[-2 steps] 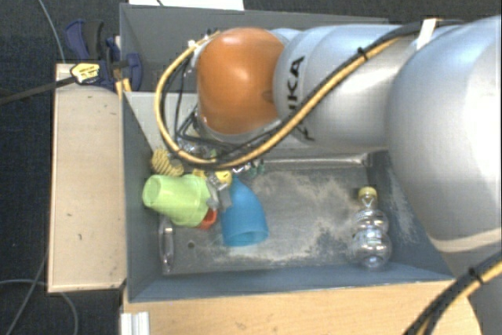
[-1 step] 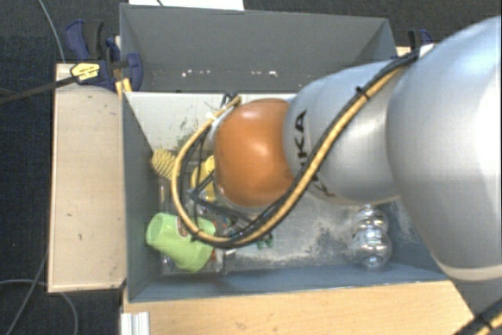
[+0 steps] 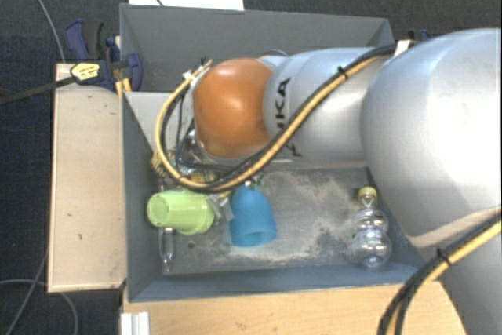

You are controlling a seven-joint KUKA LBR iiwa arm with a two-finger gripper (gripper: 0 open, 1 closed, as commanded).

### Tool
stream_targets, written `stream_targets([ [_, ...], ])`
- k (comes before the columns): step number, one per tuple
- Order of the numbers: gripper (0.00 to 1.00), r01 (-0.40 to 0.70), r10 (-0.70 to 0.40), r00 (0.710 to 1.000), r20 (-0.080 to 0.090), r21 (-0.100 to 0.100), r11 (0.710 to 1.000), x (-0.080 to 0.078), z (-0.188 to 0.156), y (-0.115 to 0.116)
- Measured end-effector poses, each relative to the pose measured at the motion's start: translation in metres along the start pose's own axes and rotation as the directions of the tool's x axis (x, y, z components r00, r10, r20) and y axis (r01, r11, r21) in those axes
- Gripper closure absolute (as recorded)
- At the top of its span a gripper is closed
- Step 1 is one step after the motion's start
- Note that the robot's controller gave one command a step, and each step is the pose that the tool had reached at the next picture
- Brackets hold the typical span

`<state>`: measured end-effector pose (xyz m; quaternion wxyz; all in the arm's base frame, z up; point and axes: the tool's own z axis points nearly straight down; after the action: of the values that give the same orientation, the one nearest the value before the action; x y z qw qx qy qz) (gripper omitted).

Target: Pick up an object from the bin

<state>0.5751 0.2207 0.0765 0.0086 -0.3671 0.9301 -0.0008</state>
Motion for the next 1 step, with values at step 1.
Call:
stream_targets([
  [1, 0.0, -0.385, 0.385, 0.923, -0.022, -0.004, 0.923, 0.093, -0.0237, 0.0148],
])
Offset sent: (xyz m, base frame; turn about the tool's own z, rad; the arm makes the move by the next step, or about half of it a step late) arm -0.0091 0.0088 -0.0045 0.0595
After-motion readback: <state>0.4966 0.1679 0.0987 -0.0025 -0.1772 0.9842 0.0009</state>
